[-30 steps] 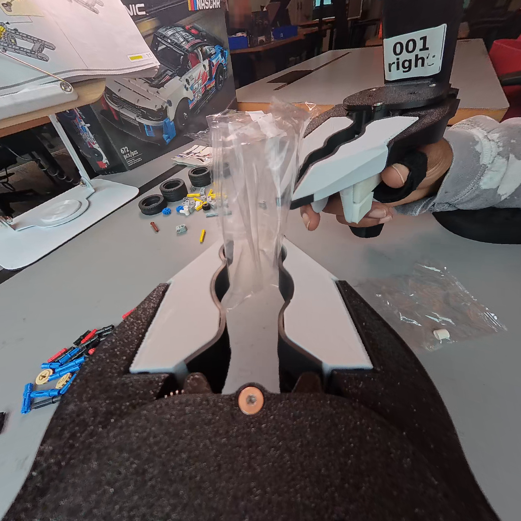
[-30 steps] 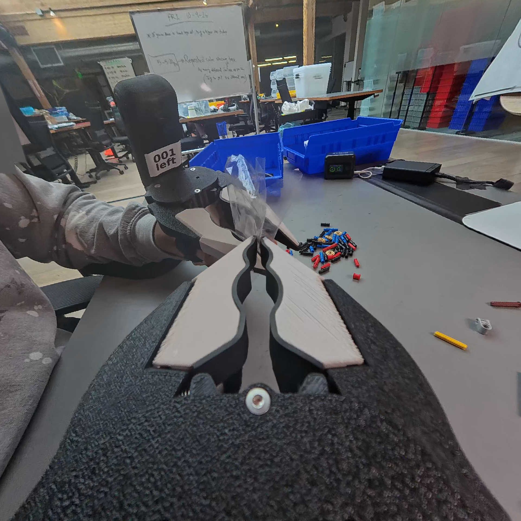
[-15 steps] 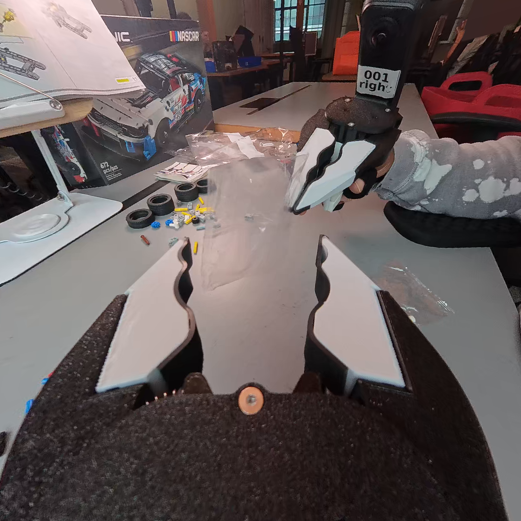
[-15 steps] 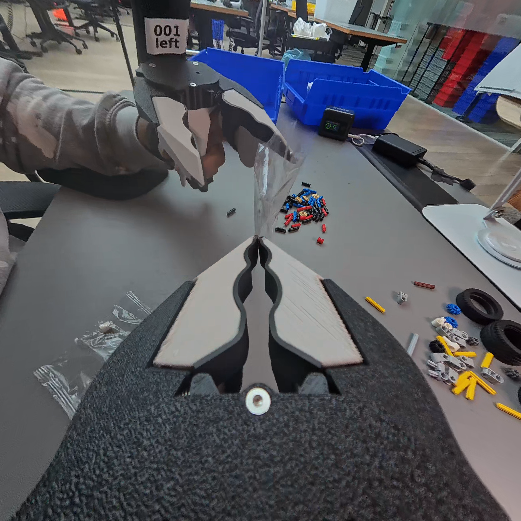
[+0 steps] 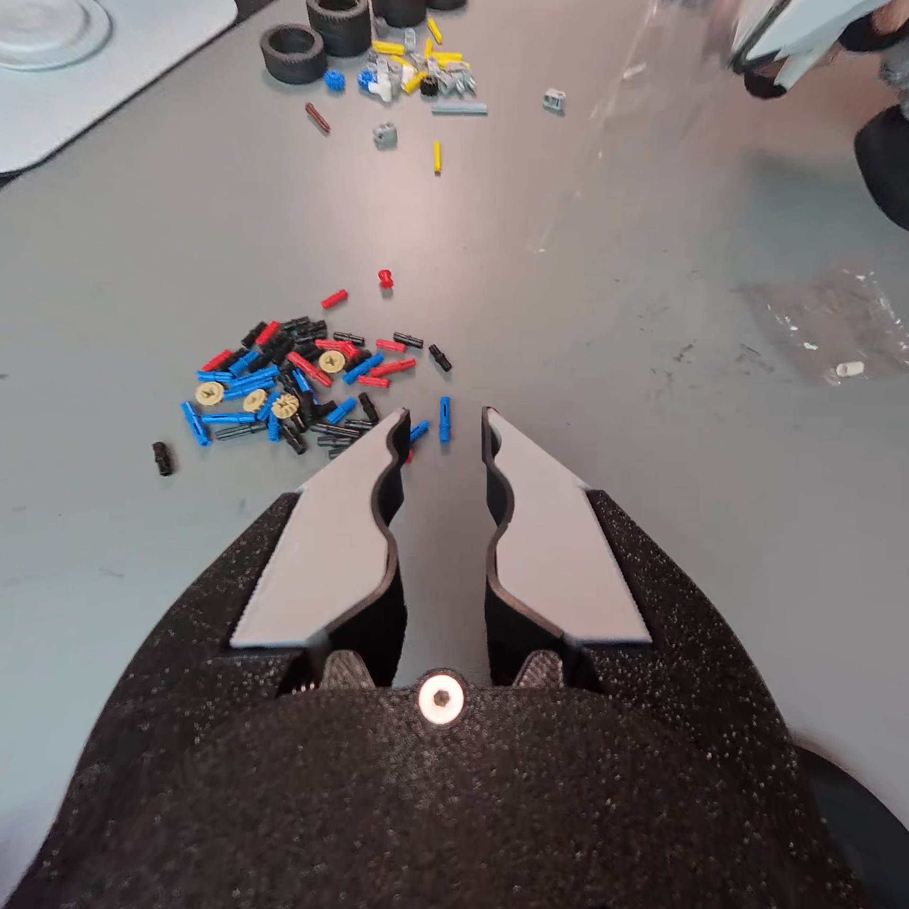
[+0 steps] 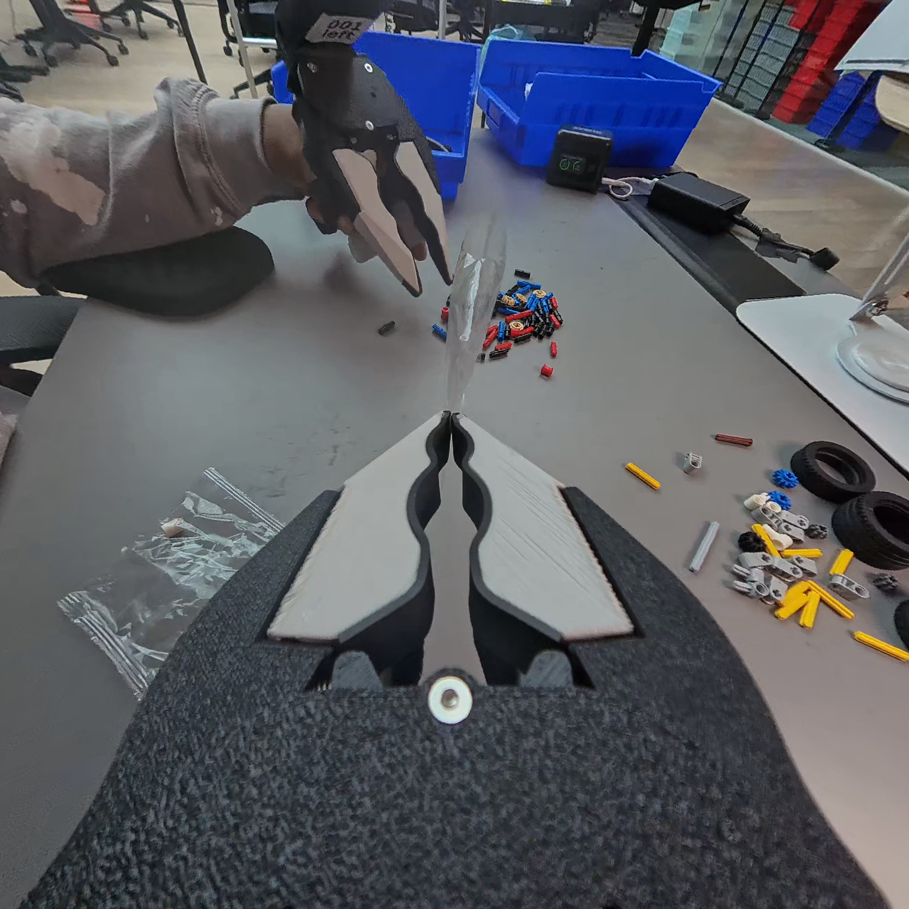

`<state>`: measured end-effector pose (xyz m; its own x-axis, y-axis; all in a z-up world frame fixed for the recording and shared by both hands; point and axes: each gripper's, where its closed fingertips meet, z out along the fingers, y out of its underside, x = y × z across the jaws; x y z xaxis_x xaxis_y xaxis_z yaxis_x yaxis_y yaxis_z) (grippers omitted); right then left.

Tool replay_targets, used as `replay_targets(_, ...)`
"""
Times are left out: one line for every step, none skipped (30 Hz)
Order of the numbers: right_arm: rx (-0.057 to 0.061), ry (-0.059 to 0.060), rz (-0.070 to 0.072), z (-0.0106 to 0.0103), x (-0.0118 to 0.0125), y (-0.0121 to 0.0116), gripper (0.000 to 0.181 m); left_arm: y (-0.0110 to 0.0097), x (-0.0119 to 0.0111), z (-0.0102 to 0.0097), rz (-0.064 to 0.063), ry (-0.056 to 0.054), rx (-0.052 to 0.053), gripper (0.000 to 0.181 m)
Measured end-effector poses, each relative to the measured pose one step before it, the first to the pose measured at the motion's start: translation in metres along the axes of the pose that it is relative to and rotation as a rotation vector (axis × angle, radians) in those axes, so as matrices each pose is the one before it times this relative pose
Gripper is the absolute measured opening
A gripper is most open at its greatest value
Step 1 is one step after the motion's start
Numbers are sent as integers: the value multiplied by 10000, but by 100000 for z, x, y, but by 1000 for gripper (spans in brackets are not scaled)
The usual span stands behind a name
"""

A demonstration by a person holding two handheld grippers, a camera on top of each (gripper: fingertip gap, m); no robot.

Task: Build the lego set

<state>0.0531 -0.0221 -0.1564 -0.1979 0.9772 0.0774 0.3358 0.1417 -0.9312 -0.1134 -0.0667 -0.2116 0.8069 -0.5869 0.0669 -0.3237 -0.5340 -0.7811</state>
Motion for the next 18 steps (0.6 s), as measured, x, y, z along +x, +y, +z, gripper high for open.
replay_targets(-7,-80,73,92,-86,86,0,552,174,632,193,-65,-396,28)
replay_targets(-15,-78,43,117,-126,80,0,474,258,654,177,18,-344,27)
replay_targets(-34,-80,33,129,-155,94,0,371,244,616,107,40,-283,26)
replay_targets(-60,-62,15,127,-153,122,0,377,-28,534,75,-88,-304,25)
replay_targets(-64,-35,-16,114,-122,108,0,302,-259,419,93,-224,-276,24)
replay_targets(-42,-42,-26,96,-150,55,0,-42,-61,194,83,-78,-63,22)
replay_targets(-28,-72,-6,98,-185,29,0,-208,33,39,-7,2,23,15)
replay_targets(-32,-67,-2,99,-186,11,0,55,-107,140,29,-82,-128,10)
replay_targets(-41,-37,-4,88,-131,15,0,-40,34,75,51,-9,-29,5)
replay_targets(-51,-23,10,96,-107,23,0,20,38,59,13,0,-74,5)
replay_targets(-103,-33,51,109,-135,62,0,-134,-12,-24,55,-63,6,5)
replay_targets(-192,-43,95,133,-155,146,0,-573,-1,-176,103,-105,268,5)
replay_targets(-236,-67,97,132,-228,152,0,-1349,434,-536,39,141,674,5)
replay_targets(-259,-71,74,170,-256,181,0,-2045,929,-868,17,412,949,5)
replay_targets(-238,7,28,189,-164,151,0,-2591,1152,-990,173,394,1126,5)
replay_targets(-174,-7,-42,209,-221,56,0,-2649,1278,-808,220,366,986,5)
replay_targets(-120,-80,-99,211,-352,-19,0,-2243,1389,-432,252,413,655,5)
replay_targets(-43,-71,-118,196,-339,-138,0,-1486,1270,-26,345,368,240,4)
